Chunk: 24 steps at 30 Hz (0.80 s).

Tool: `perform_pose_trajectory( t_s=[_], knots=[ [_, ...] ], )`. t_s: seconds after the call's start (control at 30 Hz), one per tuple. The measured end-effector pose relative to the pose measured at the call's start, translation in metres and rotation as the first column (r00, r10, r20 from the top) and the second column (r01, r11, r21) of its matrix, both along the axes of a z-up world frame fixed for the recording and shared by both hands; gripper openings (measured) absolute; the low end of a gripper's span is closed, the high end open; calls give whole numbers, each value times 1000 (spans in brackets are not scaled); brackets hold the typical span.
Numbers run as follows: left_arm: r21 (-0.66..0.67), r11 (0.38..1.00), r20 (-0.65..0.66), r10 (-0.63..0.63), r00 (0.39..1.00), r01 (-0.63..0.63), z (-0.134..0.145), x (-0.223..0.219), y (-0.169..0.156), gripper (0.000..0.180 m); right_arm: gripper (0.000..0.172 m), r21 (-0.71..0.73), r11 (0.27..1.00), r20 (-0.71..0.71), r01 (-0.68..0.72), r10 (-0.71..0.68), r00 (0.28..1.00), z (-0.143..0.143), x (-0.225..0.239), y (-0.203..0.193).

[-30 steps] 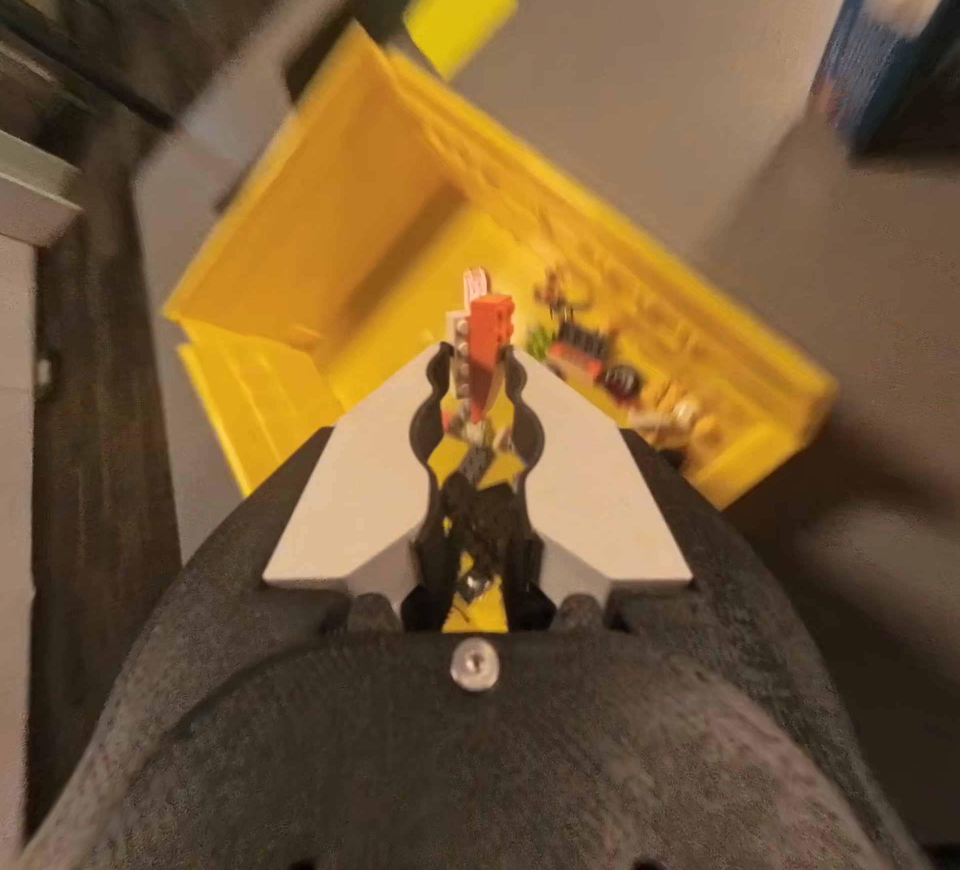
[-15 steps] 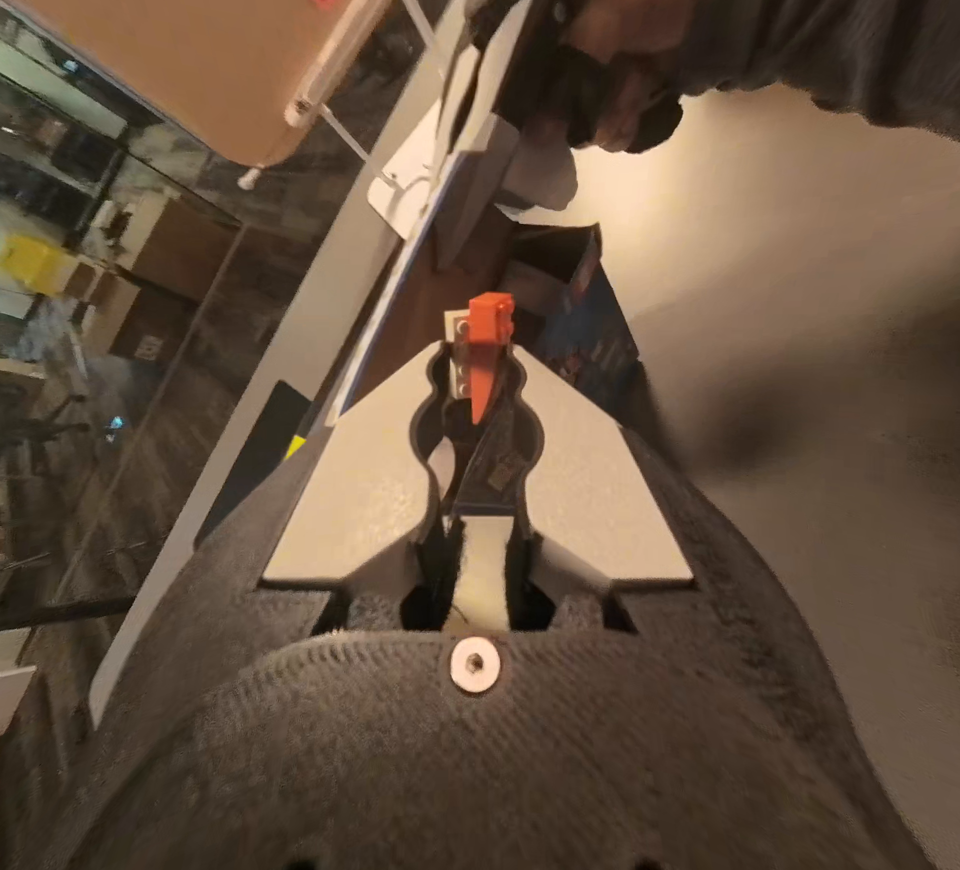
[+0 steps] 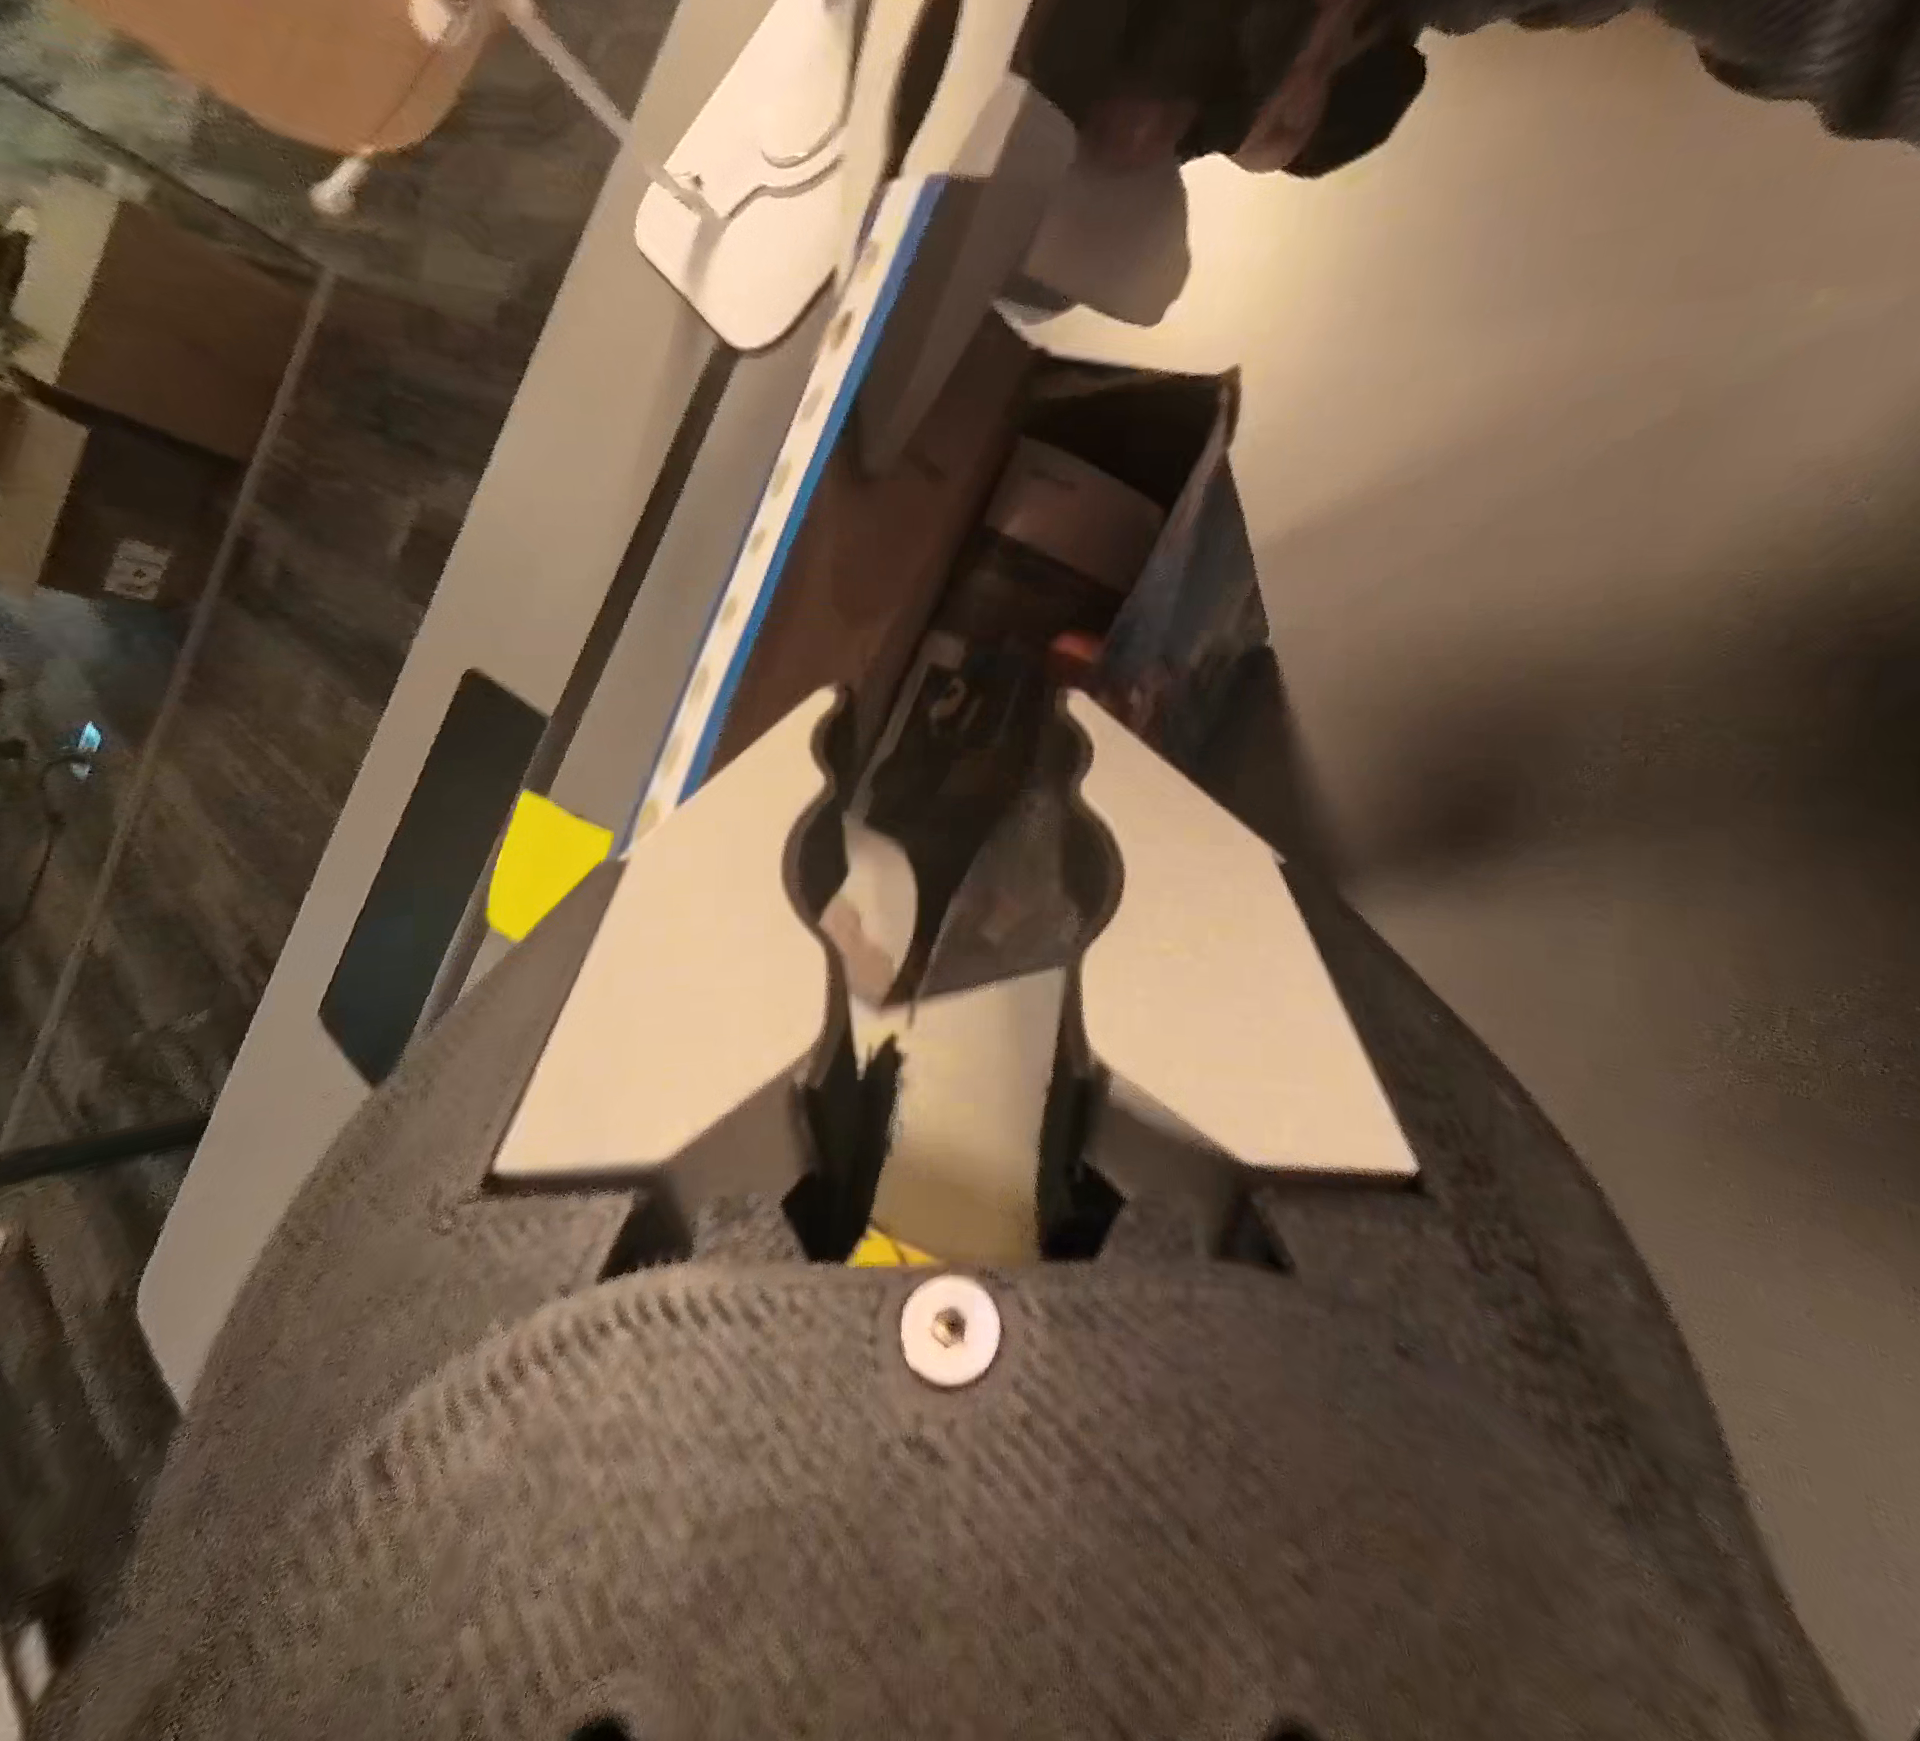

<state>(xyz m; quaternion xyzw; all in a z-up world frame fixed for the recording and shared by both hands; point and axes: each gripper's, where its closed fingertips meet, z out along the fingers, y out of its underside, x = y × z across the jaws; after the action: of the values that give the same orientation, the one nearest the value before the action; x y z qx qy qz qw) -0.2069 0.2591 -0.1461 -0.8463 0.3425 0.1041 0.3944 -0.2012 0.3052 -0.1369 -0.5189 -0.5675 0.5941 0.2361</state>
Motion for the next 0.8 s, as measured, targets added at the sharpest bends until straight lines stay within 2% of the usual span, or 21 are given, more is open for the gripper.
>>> perform_pose_trajectory(
  t_s=[0.1, 0.2, 0.27, 0.33, 0.37, 0.43, 0.5, 0.57, 0.63, 0.7, 0.8],
  knots=[
    [97, 991, 99, 87, 991, -97, 24, -18, -33, 36, 0, 6, 1000, 0, 17, -17, 1000, 0, 1, 5],
    [216, 944, 371, 155, 916, -248, 56, -41, -77, 45, 0, 7, 1000, -1, 23, -23, 1000, 0, 2, 7],
    [248, 853, 497, 295, 816, -459, 61, -85, -105, 43, 0, 7, 1000, -4, 18, -18, 1000, 0, 2, 6],
    [166, 731, 567, 478, 670, -662, 42, -138, -131, 43, 0, 5, 1000, -5, 14, -14, 1000, 0, 2, 5],
    [93, 683, 579, 555, 598, -724, 26, -158, -143, 47, 0, 6, 1000, -5, 12, -12, 1000, 0, 1, 5],
    [-44, 596, 532, 693, 486, -802, -11, -192, -162, 54, 0, 11, 1000, -6, 7, -7, 1000, 0, 1, 3],
    [-160, 502, 418, 815, 402, -850, -46, -217, -180, 59, 0, 16, 1000, -5, 7, -6, 1000, 0, 1, 2],
    [-314, 407, 302, 899, 316, -858, -80, -225, -197, 71, 0, 20, 1000, -5, 7, -7, 1000, 0, 0, 1],
    [-451, 347, 212, 936, 280, -822, -108, -224, -208, 79, 0, 21, 1000, -4, 8, -8, 1000, 0, 0, 2],
    [-527, 293, 151, 956, 252, -798, -127, -228, -215, 82, 0, 21, 1000, -5, 7, -7, 1000, 0, 0, 2],
    [-584, 257, 151, 966, 209, -770, -140, -235, -214, 76, 0, 19, 1000, -5, 7, -7, 1000, 0, 0, 2]
  ],
)
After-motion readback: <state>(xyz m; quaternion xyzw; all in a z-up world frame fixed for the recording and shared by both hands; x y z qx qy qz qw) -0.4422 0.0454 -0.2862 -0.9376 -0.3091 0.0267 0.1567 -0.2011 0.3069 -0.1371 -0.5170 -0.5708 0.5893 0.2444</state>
